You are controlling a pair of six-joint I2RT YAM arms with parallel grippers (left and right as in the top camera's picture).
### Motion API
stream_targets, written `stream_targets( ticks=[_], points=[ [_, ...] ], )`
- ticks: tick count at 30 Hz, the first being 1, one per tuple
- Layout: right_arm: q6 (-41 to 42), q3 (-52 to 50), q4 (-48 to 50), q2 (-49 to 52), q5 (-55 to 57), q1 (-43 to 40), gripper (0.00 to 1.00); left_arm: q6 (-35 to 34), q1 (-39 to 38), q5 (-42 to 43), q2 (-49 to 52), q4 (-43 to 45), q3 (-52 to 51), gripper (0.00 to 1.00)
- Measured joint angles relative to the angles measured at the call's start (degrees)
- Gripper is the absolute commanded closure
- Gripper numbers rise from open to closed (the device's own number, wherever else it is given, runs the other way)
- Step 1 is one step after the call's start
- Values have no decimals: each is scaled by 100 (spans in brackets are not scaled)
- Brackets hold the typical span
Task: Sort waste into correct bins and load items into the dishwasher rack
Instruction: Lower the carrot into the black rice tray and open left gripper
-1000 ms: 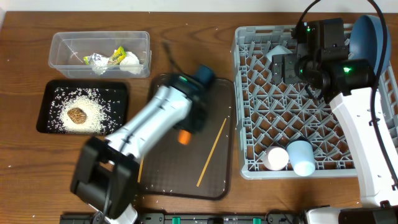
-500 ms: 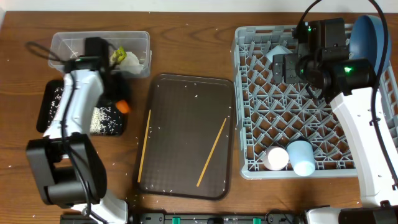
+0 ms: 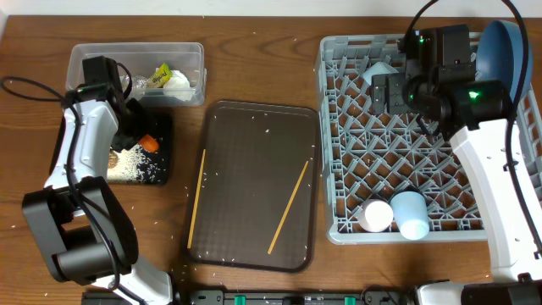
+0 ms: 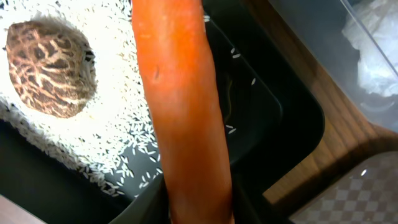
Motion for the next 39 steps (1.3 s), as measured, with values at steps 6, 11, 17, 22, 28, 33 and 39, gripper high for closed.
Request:
stream_targets(
  ticks=[6,11,17,22,28,33,39],
  points=[
    [-2,0,0,0,0,0,1,-13,2,-4,0,-87,0,39],
    [-2,0,2,0,-15,0,1,0,2,-2,0,-122,0,38],
    [0,0,15,0,-33,0,1,363,-85,114,-59,-380,0,37],
    [0,0,24,0,-35,0,1,946,-713,162,-516,-675,2,37],
    [-2,0,44,0,-203,0,1,1637,-2048,210,-791,-866,22,37],
    [-2,0,144,0,-857,35,6,1589,-2559,57,-778,-942,20,37],
    [131,0,168,177,-1558,802,10,1091,-2149,-195,-778,-970,20,37]
  ],
)
